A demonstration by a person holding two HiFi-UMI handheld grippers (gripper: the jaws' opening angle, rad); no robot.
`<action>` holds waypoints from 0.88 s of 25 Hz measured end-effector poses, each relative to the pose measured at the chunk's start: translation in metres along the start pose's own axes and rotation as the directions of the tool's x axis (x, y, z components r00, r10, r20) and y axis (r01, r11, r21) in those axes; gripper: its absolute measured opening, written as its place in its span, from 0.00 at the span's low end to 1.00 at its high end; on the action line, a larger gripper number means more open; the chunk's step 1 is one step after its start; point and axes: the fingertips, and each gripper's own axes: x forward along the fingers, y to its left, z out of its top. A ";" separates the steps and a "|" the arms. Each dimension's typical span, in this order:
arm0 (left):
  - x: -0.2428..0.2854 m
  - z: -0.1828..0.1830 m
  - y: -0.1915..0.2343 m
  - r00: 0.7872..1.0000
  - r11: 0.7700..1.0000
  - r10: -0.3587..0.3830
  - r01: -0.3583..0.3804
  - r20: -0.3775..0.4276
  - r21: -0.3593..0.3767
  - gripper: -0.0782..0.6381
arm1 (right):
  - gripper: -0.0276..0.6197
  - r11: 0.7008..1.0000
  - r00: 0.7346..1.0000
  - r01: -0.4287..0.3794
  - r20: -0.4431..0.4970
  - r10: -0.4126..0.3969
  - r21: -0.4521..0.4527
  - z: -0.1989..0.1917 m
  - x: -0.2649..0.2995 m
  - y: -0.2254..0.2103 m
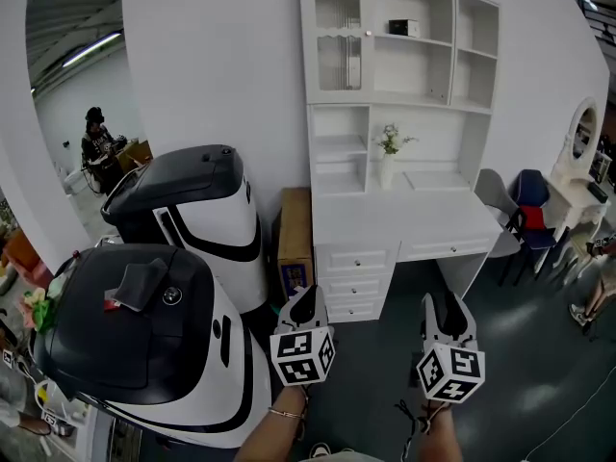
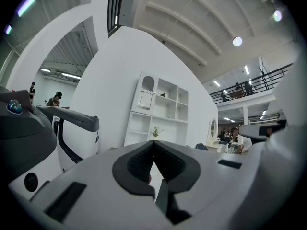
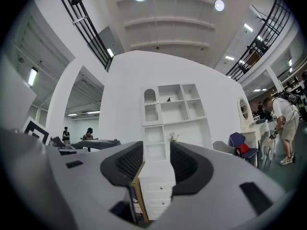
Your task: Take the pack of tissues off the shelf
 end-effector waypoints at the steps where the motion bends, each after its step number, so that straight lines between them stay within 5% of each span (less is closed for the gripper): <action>1: 0.000 0.000 0.001 1.000 1.000 0.002 -0.002 0.001 0.000 0.13 | 0.32 1.000 1.000 0.002 -0.003 -0.002 0.000 -0.001 0.001 0.000; 12: 0.000 0.000 0.020 1.000 1.000 0.012 -0.012 0.000 0.000 0.13 | 0.64 0.998 0.998 0.057 -0.032 -0.057 -0.011 -0.012 0.009 0.000; 22: 0.006 -0.001 0.039 1.000 1.000 -0.004 0.004 0.003 0.013 0.13 | 0.69 0.995 0.994 0.103 -0.046 -0.103 -0.008 -0.025 0.012 0.004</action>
